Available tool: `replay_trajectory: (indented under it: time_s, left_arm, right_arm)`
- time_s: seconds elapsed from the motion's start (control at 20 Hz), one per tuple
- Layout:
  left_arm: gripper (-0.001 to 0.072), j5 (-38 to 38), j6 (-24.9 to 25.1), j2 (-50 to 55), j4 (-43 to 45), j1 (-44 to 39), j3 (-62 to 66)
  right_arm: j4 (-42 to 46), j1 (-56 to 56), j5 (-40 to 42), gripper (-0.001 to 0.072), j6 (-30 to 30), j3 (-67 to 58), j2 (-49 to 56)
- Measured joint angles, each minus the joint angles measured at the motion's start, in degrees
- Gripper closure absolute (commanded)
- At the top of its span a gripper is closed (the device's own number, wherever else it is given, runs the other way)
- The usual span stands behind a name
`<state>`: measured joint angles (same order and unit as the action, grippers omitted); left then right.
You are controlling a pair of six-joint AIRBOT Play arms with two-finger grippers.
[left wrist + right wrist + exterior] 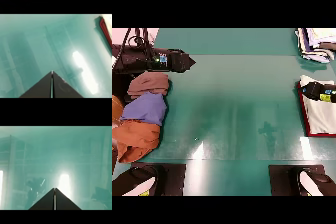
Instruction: Fold the shirts.
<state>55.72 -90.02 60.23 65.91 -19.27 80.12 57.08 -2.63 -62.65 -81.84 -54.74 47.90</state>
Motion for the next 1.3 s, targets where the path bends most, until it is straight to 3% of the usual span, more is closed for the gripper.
replay_trajectory:
  time_s: [0.65, 0.7, 0.75, 0.8, 1.1, 1.3]
  left_arm:
    - [0.0675, -0.2, 0.0, 0.0, -0.2, 0.0, 0.0]
    - [0.0629, -0.7, 0.0, 0.0, -0.3, 0.0, 0.0]
    - [0.0316, -1.4, 0.1, 0.0, -0.2, 0.0, 0.0]
    - [0.0098, -2.2, 0.1, 0.0, 0.7, 0.0, 0.0]
    - [0.0096, -3.0, -4.4, 4.0, 22.7, 4.9, -0.5]
    - [0.0097, -1.2, -6.4, 11.8, 29.7, 13.4, -0.6]
  right_arm:
    - [0.0, 0.1, 1.1, 0.0694, 0.0, 0.0, 0.0]
    - [0.0, 0.1, 1.2, 0.0694, 0.0, 0.0, 0.0]
    - [0.0, 0.1, 1.2, 0.0694, 0.0, 0.0, 0.0]
    - [0.0, 0.1, 1.2, 0.0694, 0.0, 0.0, 0.0]
    - [0.0, 0.1, 1.2, 0.0694, 0.0, 0.0, 0.0]
    - [0.0, 0.1, 1.1, 0.0694, 0.0, 0.0, 0.0]
